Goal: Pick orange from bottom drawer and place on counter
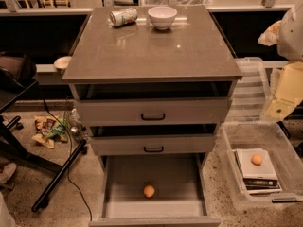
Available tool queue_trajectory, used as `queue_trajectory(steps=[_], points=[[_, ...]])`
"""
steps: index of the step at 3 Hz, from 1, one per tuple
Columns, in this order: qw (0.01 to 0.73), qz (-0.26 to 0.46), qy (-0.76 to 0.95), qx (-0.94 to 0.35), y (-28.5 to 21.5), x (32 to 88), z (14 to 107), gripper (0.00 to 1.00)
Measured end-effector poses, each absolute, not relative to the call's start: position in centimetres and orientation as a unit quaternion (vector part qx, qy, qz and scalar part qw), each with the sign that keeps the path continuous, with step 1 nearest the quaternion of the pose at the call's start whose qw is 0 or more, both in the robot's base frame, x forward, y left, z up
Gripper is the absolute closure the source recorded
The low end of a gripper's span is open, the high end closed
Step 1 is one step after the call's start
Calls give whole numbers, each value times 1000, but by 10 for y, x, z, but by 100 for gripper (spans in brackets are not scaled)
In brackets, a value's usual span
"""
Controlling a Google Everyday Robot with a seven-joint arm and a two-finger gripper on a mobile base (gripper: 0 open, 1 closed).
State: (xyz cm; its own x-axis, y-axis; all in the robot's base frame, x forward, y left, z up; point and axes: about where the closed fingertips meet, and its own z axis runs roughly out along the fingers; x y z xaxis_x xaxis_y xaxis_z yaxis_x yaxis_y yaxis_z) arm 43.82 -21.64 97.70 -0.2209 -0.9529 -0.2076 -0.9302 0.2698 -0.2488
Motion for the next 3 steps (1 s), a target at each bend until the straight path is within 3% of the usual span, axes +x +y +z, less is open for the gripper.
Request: queue_trajectory(steps=[3], points=[[191,7,774,-603,-183,430,900,0]])
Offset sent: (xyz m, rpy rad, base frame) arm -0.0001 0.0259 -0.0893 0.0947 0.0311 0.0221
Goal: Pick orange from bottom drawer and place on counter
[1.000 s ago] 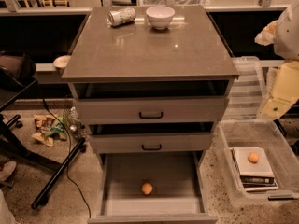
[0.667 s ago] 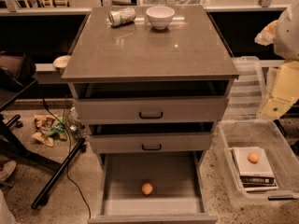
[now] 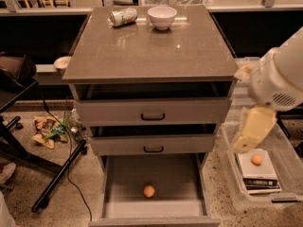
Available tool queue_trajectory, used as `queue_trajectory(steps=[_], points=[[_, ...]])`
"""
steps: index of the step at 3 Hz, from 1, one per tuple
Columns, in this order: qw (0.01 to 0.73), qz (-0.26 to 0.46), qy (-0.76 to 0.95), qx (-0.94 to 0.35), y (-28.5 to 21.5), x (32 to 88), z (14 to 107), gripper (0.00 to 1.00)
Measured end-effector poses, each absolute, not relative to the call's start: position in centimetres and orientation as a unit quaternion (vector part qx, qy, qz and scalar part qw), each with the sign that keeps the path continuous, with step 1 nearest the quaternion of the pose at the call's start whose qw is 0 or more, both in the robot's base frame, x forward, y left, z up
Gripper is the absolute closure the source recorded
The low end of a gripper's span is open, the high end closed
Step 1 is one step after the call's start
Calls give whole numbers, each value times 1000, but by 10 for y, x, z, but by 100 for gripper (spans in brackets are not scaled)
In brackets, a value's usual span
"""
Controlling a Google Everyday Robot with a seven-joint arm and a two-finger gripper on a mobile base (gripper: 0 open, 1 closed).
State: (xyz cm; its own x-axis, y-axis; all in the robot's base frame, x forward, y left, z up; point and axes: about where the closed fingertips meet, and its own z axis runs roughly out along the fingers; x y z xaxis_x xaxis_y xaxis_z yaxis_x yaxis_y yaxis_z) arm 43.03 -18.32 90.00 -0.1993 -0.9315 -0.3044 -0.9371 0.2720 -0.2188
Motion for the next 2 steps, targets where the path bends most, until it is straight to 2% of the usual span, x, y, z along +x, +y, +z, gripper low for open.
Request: queue_trajectory(steps=[1,2], points=[[222,45,773,-592,-156,435,845,0],[222,45,773,-592,-156,435,845,0]])
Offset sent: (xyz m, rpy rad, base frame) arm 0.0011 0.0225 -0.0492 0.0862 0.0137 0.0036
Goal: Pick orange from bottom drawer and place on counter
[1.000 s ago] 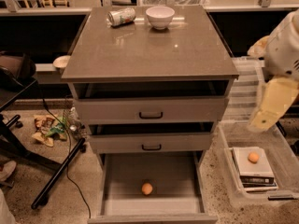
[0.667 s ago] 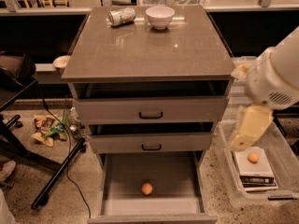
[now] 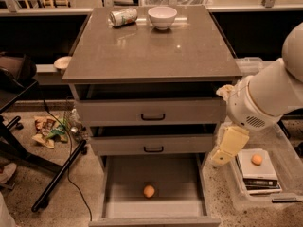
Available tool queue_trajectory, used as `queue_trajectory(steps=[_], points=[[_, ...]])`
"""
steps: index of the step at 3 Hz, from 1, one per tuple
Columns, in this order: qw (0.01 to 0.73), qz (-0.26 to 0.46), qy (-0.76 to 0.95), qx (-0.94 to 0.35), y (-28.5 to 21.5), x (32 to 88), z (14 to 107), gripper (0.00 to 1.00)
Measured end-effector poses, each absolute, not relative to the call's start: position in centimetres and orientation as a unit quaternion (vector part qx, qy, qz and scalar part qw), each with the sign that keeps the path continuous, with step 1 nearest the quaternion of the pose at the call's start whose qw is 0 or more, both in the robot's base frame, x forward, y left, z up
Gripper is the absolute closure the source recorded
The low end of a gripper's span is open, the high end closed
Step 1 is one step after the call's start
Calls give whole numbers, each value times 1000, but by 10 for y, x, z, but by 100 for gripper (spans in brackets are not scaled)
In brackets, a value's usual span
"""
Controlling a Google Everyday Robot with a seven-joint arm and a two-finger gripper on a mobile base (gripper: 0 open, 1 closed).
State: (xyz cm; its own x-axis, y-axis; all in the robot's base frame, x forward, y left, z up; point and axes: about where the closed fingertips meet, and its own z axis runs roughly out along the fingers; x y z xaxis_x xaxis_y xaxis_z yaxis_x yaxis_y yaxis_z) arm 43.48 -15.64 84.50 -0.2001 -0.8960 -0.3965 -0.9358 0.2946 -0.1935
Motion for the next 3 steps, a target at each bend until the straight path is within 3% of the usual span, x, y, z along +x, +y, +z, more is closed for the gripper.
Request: queue_trajectory(steps=[2,3], points=[[198,1,770,-607,-153,451,765,0],[211,22,768,-605,-149,464,709,0]])
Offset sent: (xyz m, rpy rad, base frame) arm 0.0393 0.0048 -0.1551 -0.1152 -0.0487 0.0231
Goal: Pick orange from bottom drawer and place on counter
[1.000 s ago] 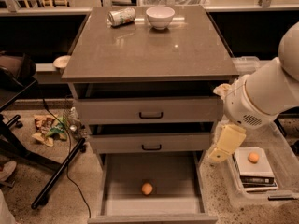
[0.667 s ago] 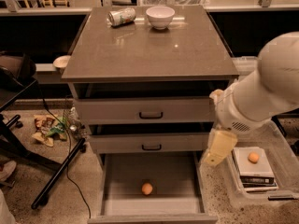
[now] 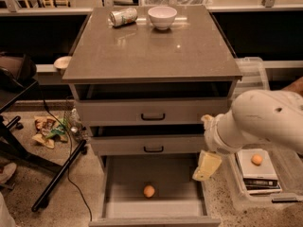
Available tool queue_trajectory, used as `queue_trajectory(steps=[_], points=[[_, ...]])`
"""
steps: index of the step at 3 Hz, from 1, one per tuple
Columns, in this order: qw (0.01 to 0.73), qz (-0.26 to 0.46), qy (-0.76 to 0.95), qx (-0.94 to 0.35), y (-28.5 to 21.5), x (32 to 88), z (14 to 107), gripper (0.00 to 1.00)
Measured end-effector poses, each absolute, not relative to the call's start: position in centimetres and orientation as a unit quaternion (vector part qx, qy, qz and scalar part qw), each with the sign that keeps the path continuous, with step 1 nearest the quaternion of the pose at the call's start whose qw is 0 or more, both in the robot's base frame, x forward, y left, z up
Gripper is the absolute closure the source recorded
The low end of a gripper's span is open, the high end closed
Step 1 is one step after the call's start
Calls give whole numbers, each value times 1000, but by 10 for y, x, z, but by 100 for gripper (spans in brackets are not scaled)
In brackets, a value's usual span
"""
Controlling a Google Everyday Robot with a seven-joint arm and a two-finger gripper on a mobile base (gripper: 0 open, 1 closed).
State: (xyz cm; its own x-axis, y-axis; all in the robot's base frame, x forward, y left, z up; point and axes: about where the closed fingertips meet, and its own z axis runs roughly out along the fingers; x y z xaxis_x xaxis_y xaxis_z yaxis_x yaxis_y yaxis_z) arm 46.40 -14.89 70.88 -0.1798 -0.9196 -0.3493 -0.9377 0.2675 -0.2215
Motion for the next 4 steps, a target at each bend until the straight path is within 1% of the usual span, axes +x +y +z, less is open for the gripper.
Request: queue_trajectory(steps=[1,2,3,4], points=[[234,61,767,-594,-134,476,647,0],[234,61,767,-594,-134,476,647,0],[238,52,765,-596,-129,480,628,0],[259,69,761,-591,-120,486,577,0]])
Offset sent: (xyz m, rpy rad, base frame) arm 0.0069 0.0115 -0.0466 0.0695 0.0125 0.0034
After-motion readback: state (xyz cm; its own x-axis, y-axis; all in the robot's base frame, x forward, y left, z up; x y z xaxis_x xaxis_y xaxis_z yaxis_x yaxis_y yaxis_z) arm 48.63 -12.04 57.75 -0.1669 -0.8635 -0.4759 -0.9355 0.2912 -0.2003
